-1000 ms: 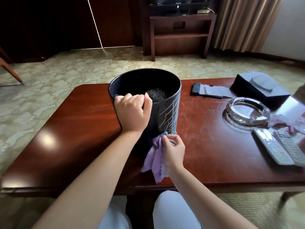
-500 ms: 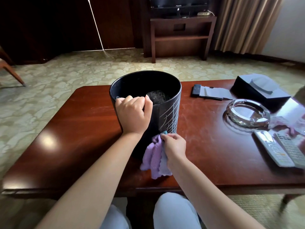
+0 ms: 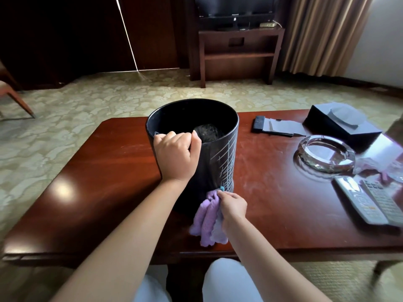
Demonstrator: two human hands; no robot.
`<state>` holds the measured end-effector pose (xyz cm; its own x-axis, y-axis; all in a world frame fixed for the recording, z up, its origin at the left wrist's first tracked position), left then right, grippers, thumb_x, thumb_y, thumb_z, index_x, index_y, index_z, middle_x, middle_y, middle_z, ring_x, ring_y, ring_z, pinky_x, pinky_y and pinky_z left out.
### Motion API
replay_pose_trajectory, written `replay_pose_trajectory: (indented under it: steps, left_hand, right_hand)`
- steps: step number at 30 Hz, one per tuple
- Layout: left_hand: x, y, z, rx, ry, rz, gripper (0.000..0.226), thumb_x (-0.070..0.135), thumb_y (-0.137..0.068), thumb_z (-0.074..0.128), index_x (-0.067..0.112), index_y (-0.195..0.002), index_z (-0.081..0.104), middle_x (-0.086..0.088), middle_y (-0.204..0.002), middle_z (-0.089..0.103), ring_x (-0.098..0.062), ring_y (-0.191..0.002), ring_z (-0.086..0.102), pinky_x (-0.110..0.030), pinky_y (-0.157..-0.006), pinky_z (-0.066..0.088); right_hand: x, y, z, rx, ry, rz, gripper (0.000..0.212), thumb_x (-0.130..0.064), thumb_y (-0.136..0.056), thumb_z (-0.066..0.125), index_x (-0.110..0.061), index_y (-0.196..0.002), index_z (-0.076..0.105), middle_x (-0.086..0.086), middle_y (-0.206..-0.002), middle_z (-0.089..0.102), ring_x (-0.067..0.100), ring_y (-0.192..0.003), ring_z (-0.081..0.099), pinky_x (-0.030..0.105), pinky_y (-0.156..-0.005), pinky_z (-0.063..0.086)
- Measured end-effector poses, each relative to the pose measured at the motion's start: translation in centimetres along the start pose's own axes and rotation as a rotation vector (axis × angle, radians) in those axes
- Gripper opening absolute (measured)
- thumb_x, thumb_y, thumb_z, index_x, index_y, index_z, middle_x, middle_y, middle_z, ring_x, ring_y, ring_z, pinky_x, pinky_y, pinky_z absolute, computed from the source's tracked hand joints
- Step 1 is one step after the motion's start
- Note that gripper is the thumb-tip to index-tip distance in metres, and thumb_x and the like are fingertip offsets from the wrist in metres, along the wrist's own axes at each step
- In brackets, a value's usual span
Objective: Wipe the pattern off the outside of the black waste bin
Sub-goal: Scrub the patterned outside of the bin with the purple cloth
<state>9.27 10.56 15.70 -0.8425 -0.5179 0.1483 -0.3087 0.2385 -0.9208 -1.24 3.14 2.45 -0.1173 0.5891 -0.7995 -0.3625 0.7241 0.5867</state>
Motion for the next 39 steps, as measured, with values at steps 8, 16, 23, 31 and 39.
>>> replay_pose_trajectory:
  steps: [8,16,23,31,39]
  left_hand:
    - [-0.3,0.1,0.0,0.001,0.024,-0.010,0.045,0.018,-0.091,0.044,0.013,-0.047,0.040,-0.005,-0.043,0.044,-0.028,-0.046,0.045,-0.037,-0.060,0.026]
    - [-0.6,0.2,-0.3,-0.037,0.109,-0.064,0.048,0.020,-0.096,0.037,0.010,-0.049,0.048,-0.005,-0.046,0.050,-0.026,-0.049,0.049,-0.039,-0.064,0.031]
    - [-1.0,0.4,-0.6,-0.034,0.215,-0.099,0.050,0.021,-0.097,0.033,0.010,-0.055,0.059,-0.005,-0.051,0.059,-0.023,-0.052,0.053,-0.038,-0.067,0.034]
    - [-0.7,0.2,-1.7,-0.050,0.386,-0.191,0.043,0.016,-0.094,0.028,0.004,-0.080,0.067,-0.003,-0.067,0.065,-0.008,-0.070,0.049,-0.027,-0.069,0.033]
    - [-1.2,0.4,-1.7,-0.056,0.472,-0.238,0.043,0.018,-0.095,0.026,0.002,-0.085,0.064,-0.005,-0.076,0.064,-0.011,-0.074,0.054,-0.031,-0.070,0.038]
  right_hand:
    - [-7.0,4.1,1.2,-0.081,-0.093,-0.312,0.016,-0.010,-0.079,0.070,-0.015,-0.065,0.063,0.004,-0.073,0.065,0.016,-0.073,0.061,0.032,-0.076,0.052]
    - [-11.0,6.7,1.8,-0.128,-0.148,-0.525,0.015,-0.014,-0.076,0.073,-0.018,-0.064,0.065,0.002,-0.064,0.066,0.012,-0.064,0.061,0.029,-0.070,0.053]
    - [-8.2,6.1,0.7,-0.047,0.016,-0.584,0.011,-0.020,-0.082,0.068,-0.024,-0.072,0.066,-0.006,-0.060,0.065,0.006,-0.061,0.060,0.028,-0.069,0.051]
    - [-10.7,8.3,2.1,0.130,0.505,-1.144,0.019,-0.029,-0.092,0.054,-0.031,-0.102,0.070,-0.010,-0.088,0.058,0.004,-0.071,0.050,0.019,-0.050,0.033]
    - [-9.8,8.7,2.9,0.155,0.621,-1.462,0.018,-0.029,-0.090,0.054,-0.029,-0.095,0.071,-0.004,-0.084,0.058,0.014,-0.064,0.057,0.022,-0.039,0.037]
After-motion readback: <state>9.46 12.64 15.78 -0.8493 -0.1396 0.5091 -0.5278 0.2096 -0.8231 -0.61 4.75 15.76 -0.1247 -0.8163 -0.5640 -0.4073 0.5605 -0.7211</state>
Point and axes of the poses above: each hand's wrist, its own y-axis away from the middle knuckle, its own z-axis out of the palm, x = y × z, the point moved 3 cm from there along -y, towards the middle knuckle
